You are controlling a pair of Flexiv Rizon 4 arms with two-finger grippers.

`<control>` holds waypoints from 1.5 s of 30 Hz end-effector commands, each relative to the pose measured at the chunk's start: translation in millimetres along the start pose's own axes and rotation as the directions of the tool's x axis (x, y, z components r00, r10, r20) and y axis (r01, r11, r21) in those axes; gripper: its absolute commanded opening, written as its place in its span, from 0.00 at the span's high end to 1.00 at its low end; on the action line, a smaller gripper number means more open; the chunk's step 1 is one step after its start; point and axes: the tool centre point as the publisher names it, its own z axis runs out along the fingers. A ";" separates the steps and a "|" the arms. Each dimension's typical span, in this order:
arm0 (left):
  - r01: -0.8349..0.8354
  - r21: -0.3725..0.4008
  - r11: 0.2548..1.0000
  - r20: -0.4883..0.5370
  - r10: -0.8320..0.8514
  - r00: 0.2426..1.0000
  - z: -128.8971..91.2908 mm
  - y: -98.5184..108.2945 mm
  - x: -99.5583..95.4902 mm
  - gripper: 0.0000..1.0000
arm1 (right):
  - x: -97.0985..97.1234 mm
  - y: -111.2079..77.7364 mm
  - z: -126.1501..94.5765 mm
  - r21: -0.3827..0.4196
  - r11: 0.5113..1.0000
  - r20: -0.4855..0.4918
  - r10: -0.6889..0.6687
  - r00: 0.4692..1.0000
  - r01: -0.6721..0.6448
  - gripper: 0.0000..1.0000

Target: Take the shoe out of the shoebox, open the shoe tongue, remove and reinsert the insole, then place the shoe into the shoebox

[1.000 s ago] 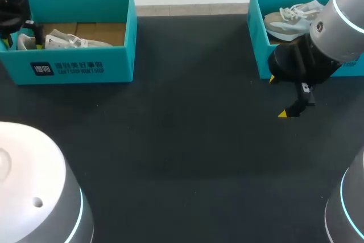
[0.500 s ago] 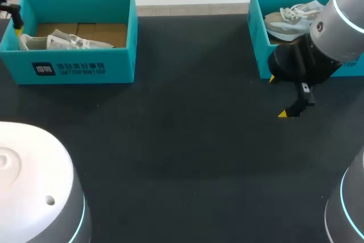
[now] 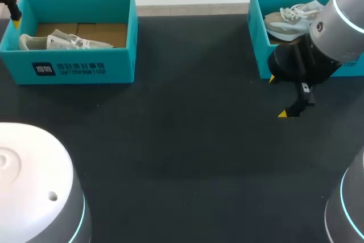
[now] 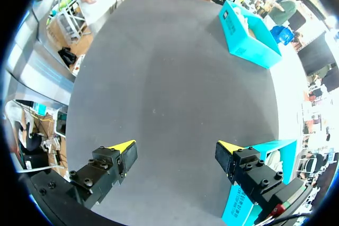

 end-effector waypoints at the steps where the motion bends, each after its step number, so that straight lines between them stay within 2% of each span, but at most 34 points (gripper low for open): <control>1: 0.002 -0.015 1.000 0.004 -0.002 1.000 -10.8 -4.5 -2.3 0.00 | 0.0 0.6 1.3 0.002 1.000 0.000 0.000 1.000 0.000 0.00; 7: 0.075 -0.013 0.997 0.014 -0.075 0.997 -28.4 -8.8 -9.5 0.00 | 0.0 0.6 1.3 0.002 1.000 0.000 0.000 1.000 0.000 0.00; 21: 0.075 -0.013 0.997 0.014 -0.075 0.997 -28.4 -8.8 -9.5 0.00 | 0.0 0.6 1.3 0.002 1.000 0.000 0.000 1.000 0.000 0.00; 22: 0.108 -0.061 0.992 0.020 -0.107 0.994 -33.0 -10.8 -12.9 0.00 | 0.0 0.6 1.3 0.002 1.000 0.000 0.000 1.000 0.000 0.00; 23: 0.175 -0.013 0.984 0.069 -0.174 0.982 -38.8 -13.3 -16.1 0.00 | 0.0 0.6 1.3 0.002 1.000 0.000 0.000 1.000 0.000 0.00; 25: 0.378 0.057 0.924 0.112 -0.382 0.917 -45.9 -17.5 -21.9 0.00 | 0.0 0.6 1.3 0.002 1.000 0.000 0.000 1.000 0.000 0.00; 26: 0.430 0.051 0.901 0.111 -0.433 0.895 -47.2 -21.7 -24.9 0.00 | 0.0 0.6 1.3 0.002 1.000 0.000 0.000 1.000 0.000 0.00; 28: 0.650 0.133 0.748 0.121 -0.664 0.738 -45.9 -24.5 -27.1 0.00 | 0.0 0.6 1.3 0.002 1.000 0.000 0.000 1.000 0.000 0.00; 30: 0.792 0.156 0.591 0.155 -0.806 0.571 -41.9 -29.5 -27.6 0.00 | 0.0 0.6 1.3 0.002 1.000 0.000 0.000 1.000 0.000 0.00; 31: 0.814 0.162 0.558 0.158 -0.829 0.537 -38.9 -32.7 -29.8 0.00 | 0.0 0.6 1.3 0.002 1.000 0.000 0.000 1.000 0.000 0.00; 32: 0.839 0.227 0.494 0.191 -0.868 0.459 -36.8 -36.5 -32.2 0.00 | 0.0 0.6 1.3 0.002 1.000 0.000 0.000 1.000 0.000 0.00; 45: 0.839 0.227 0.494 0.191 -0.868 0.459 -36.8 -36.5 -32.2 0.00 | 0.0 0.6 1.3 0.002 1.000 0.000 0.000 1.000 0.000 0.00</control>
